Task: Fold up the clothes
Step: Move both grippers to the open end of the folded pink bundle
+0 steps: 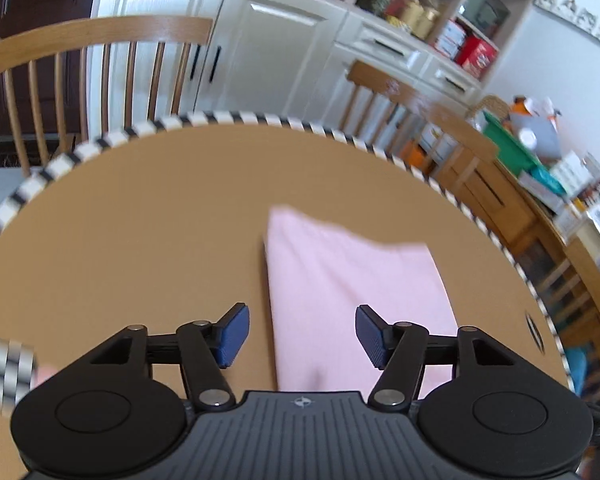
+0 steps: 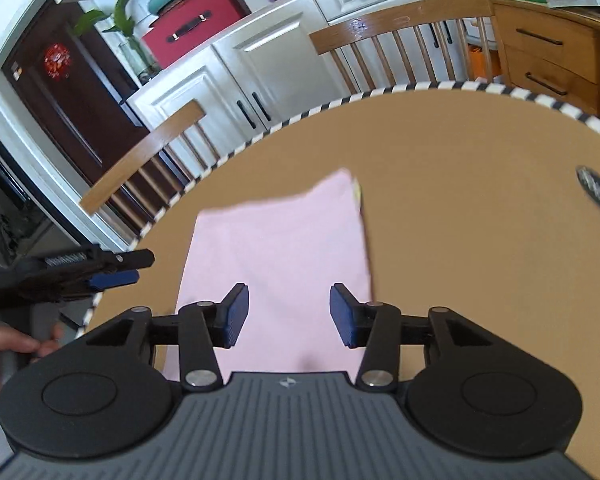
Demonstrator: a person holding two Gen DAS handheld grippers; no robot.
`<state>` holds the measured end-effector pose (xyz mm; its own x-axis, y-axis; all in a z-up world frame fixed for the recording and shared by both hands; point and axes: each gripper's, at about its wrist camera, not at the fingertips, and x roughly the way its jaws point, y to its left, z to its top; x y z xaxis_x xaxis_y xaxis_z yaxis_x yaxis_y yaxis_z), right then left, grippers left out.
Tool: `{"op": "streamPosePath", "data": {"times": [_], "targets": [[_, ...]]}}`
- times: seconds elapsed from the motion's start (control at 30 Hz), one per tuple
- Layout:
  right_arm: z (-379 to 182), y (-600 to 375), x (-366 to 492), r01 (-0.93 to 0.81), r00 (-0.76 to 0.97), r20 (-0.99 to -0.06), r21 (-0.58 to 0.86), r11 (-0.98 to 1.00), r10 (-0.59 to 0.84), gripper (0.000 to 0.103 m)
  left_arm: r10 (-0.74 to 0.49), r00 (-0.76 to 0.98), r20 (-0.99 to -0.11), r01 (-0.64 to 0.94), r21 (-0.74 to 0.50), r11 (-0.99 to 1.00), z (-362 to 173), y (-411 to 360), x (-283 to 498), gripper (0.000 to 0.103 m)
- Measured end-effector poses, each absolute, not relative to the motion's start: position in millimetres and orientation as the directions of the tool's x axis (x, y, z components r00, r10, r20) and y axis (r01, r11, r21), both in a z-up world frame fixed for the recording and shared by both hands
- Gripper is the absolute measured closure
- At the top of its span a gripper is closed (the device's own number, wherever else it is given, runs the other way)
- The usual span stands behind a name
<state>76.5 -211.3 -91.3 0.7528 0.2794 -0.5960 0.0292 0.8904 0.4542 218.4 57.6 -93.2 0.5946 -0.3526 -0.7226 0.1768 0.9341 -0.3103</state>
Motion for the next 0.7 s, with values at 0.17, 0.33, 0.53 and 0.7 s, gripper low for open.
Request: {"op": "streamPosePath", "data": {"times": [0.17, 0.33, 0.53, 0.7], "targets": [[-106.3, -184.7, 37.6, 0.097, 0.729, -0.631, 0.480, 0.872, 0.266, 0.058, -0.364, 0.507, -0.781, 0.223, -0.289, 0.931, -107.8, 52.6, 148.7, 0.039], [-96.9, -164.1, 14.3, 0.179, 0.745, -0.629, 0.508, 0.843, 0.221, 0.034, -0.412, 0.424, -0.807, 0.328, -0.288, 0.900, -110.1, 52.2, 129.9, 0.034], [-94.9, -143.6, 3.9, 0.429, 0.735, -0.674, 0.544, 0.721, 0.071, 0.022, -0.465, 0.363, -0.808, 0.550, -0.217, 0.806, -93.8, 74.2, 154.3, 0.021], [-119.8, -110.2, -16.4, 0.585, 0.754, -0.654, 0.628, 0.513, -0.061, 0.023, -0.499, 0.265, -0.825, 0.668, -0.217, 0.712, -84.1, 98.8, 194.4, 0.020]]}}
